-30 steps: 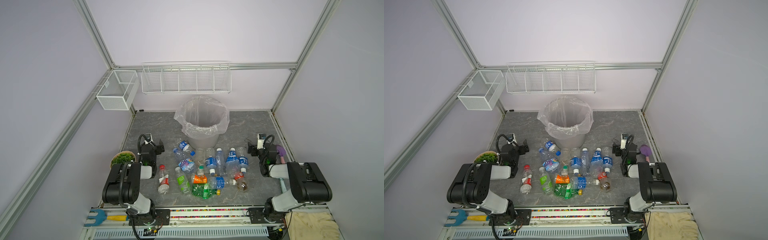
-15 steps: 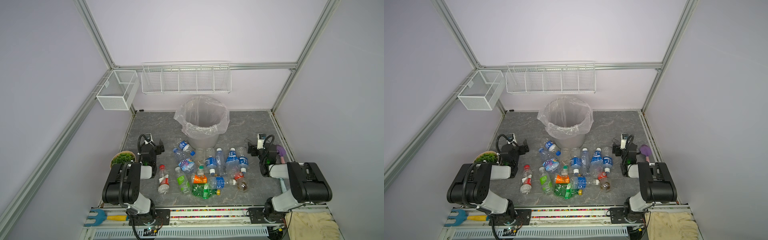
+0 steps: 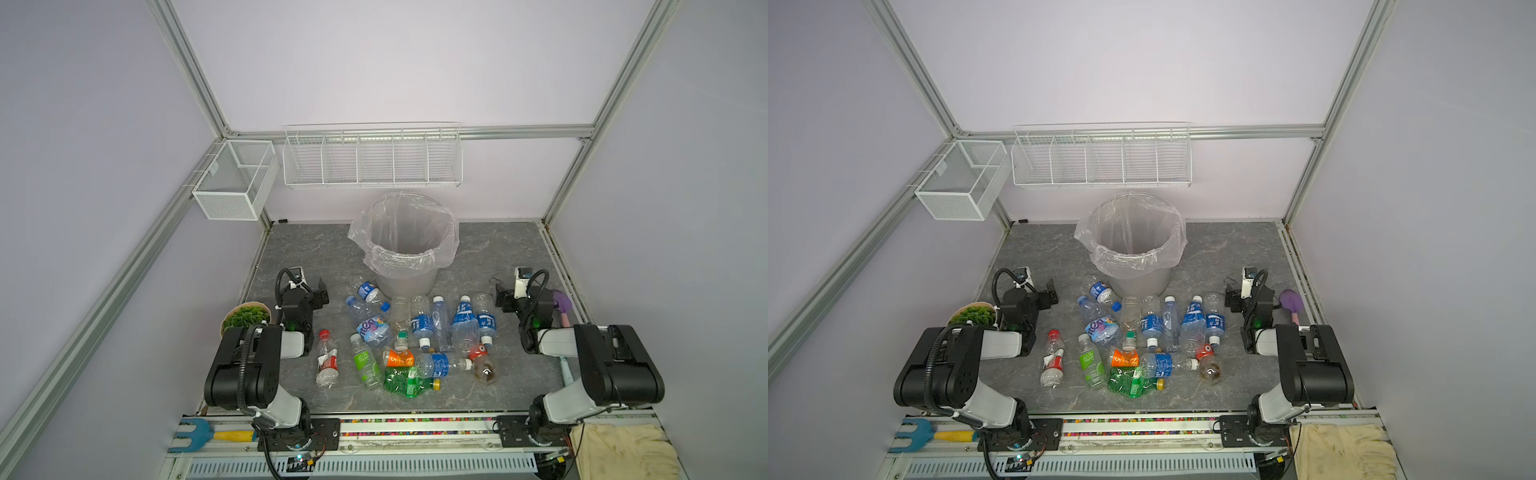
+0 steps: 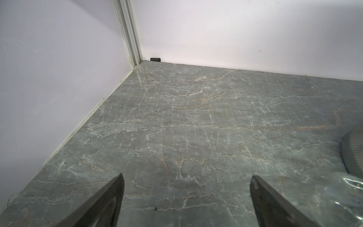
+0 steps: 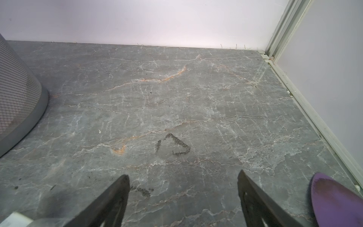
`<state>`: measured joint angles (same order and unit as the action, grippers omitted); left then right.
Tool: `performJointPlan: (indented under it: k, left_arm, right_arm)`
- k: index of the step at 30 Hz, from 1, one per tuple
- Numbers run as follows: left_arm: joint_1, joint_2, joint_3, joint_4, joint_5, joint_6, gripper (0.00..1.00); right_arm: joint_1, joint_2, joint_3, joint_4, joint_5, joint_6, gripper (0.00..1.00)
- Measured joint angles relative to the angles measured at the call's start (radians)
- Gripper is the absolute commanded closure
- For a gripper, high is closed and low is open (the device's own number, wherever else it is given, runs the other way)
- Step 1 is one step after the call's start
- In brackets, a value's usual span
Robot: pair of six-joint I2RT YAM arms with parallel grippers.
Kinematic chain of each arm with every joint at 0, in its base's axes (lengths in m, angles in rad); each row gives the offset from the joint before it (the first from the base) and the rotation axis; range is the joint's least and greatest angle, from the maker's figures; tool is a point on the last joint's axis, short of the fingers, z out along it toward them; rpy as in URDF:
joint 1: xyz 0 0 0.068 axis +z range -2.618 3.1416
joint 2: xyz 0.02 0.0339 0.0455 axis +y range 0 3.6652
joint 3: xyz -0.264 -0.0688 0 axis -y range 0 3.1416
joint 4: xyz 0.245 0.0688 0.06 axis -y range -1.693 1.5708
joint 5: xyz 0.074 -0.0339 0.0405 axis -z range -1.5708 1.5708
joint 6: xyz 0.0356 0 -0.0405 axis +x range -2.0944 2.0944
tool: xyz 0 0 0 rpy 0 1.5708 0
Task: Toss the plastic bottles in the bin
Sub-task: 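Raise both arms and move the right gripper over the blue-labelled bottles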
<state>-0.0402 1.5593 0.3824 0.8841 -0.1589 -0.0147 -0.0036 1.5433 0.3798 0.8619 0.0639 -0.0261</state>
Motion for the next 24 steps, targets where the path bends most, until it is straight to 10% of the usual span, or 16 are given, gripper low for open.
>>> performJointPlan:
  k: [9,12,16,24]
  left_arm:
    - [0.0,-0.239,0.196,-0.417,-0.045,-0.051,0.01]
    - [0.0,-0.341,0.295,-0.583,-0.054,-0.119,0.01]
    - [0.001,-0.437,0.453,-0.893,-0.011,-0.25,0.01]
    - [-0.153,-0.526,0.551,-1.289,0.073,-0.315,0.01]
  right_arm:
    - [0.074,-0.433,0.122,-0.414,0.146,0.028,0.12]
    - [0.082,-0.529,0.351,-0.757,0.211,0.219,0.11]
    - [0.059,-0.535,0.61,-1.12,0.162,0.421,0.12]
    - [0.163,-0.597,0.581,-1.54,0.006,0.565,0.12]
